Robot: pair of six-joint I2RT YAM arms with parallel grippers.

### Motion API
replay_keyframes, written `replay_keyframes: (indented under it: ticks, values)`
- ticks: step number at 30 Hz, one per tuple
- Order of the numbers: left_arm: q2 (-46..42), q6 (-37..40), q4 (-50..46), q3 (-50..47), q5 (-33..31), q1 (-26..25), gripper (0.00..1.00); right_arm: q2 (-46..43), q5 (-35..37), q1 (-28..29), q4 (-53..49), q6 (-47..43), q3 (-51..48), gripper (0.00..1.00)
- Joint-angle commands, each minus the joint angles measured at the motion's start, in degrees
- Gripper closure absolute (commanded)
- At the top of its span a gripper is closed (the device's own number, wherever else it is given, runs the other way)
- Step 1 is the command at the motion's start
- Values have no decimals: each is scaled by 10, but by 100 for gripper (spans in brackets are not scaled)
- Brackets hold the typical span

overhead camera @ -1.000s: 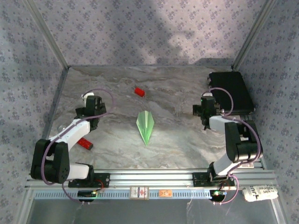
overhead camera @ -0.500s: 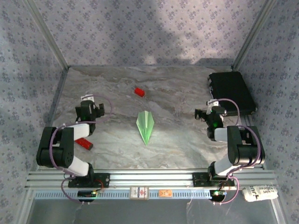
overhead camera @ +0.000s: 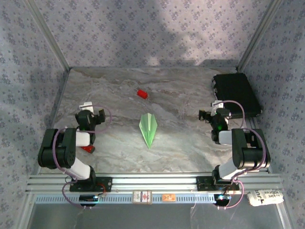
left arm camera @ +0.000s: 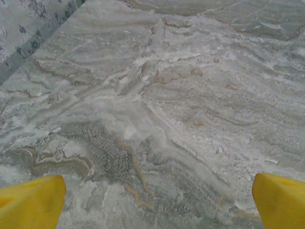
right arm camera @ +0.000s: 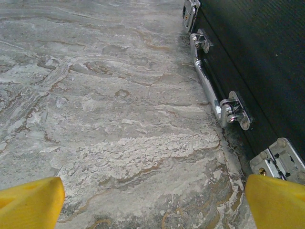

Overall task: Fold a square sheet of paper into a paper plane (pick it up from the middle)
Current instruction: Reset both arms

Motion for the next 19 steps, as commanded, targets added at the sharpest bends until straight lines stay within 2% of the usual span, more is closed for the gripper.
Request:
replay_keyframes:
  ticks: [1,19]
  values:
    - [2,-2,28,10,-13,-5,0,2,-3,-2,13,6,8,1]
    - [2,3,20,15,-5,-7,0,2,-2,-1,13,5,8,1]
